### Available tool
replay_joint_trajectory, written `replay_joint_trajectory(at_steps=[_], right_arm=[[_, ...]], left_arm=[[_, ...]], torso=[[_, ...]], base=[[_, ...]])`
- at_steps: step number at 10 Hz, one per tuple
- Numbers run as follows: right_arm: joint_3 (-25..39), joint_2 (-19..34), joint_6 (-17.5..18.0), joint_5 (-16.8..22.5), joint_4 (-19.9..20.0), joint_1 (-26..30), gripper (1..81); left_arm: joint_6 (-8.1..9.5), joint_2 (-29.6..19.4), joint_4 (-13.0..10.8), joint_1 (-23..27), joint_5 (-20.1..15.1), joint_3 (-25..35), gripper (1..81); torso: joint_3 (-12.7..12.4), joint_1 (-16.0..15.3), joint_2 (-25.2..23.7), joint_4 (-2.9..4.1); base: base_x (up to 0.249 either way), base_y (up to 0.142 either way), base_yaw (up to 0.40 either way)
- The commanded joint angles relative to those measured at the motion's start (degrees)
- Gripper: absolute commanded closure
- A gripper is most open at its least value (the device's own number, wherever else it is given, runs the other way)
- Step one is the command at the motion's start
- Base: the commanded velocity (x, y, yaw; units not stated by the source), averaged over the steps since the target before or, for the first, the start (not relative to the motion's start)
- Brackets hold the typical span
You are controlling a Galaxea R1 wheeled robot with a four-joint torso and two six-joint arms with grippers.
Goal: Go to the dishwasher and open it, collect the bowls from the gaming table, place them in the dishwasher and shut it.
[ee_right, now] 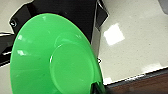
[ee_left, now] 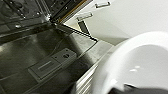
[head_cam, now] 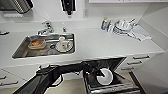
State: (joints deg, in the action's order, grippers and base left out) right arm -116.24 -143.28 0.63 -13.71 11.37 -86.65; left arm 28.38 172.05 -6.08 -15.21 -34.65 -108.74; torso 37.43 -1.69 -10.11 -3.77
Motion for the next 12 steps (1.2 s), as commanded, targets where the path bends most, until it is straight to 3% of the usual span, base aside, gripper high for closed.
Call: replay_joint_trajectory(at_steps=[1,4,6,7,9,10,11,12], right_arm=[[0.8,1.9,-0.3,4.6,-0.5,-0.5,81.1],[2.1,2.7,-0.3,4.4,-0.5,-0.5,81.1],[10.7,9.0,-0.3,1.8,-0.6,-0.6,81.1],[17.8,15.2,-0.3,-0.5,-0.5,-0.4,81.1],[25.7,23.2,-0.1,-2.1,-0.5,1.1,81.1],[29.1,27.0,0.2,-2.0,-0.4,2.7,81.1],[31.8,30.0,0.3,-1.9,0.1,4.8,81.1],[34.8,32.9,0.4,-1.7,0.3,7.1,81.1]], left_arm=[[-0.34,0.1,1.3,7.4,-1.4,3.2,1.0],[-0.34,-3.5,0.7,6.0,-1.5,6.2,1.0],[-0.78,-10.4,0.5,3.5,-1.6,13.5,1.0],[-1.05,-17.1,-1.0,1.1,-1.6,19.2,1.0],[-0.96,-26.0,-5.4,-3.8,-1.2,25.2,1.0],[-1.13,-31.3,-6.4,-6.7,-1.0,28.7,1.0],[-1.13,-35.4,-8.7,-9.9,-0.8,31.7,1.0],[-1.13,-39.6,-11.5,-14.3,1.7,34.5,1.0]], torso=[[0.0,0.0,0.0,0.0],[0.0,0.0,0.0,0.0],[0.0,0.0,0.0,0.0],[0.0,0.0,0.0,0.0],[0.0,0.0,0.0,0.0],[0.0,0.0,0.0,0.0],[0.0,0.0,0.0,0.0],[0.0,0.0,0.0,0.0]], base=[[0.0,0.0,0.0],[0.0,0.0,0.0],[0.0,0.0,0.0],[0.0,0.0,0.0],[0.0,0.0,0.0],[0.0,0.0,0.0],[0.0,0.0,0.0],[0.0,0.0,0.0]])
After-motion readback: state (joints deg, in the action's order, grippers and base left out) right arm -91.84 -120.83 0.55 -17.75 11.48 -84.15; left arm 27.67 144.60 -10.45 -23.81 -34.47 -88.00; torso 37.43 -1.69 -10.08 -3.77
